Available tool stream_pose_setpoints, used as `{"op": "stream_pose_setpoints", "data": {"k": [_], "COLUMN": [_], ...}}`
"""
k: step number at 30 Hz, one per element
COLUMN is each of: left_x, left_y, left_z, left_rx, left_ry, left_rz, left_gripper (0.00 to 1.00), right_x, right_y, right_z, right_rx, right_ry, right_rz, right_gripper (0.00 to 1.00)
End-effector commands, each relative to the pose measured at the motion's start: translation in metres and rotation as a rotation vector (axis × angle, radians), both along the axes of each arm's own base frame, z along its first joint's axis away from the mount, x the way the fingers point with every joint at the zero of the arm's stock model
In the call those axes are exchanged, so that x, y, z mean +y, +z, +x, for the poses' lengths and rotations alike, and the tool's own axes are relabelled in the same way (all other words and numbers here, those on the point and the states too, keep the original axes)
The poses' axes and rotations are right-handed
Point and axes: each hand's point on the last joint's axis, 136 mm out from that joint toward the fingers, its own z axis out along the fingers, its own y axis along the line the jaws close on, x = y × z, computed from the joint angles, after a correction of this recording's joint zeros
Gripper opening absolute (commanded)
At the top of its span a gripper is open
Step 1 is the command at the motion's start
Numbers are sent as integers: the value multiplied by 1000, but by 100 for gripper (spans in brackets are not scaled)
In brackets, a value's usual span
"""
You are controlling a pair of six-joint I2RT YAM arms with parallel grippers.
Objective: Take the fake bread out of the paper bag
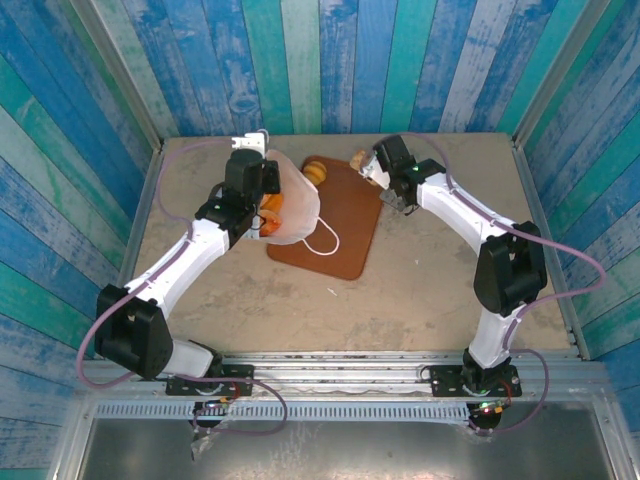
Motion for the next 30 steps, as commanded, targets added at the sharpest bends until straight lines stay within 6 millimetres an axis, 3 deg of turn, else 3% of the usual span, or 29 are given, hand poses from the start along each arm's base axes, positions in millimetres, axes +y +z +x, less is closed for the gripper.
{"op": "stream_pose_setpoints", "data": {"k": [1,30], "left_x": [1,3], "left_y": [32,35], "left_z": [-1,2], "left_rx": [-83,-88], "left_ry": [6,15], "left_rz": [-47,-13], "left_gripper": [2,1], "right_x": [0,-6], "right_y": [0,-10], "right_z": [6,14], "right_rx": [-25,-20], "right_ry": [9,33], "right_rz": [-28,-82], "right_gripper": [23,22]}}
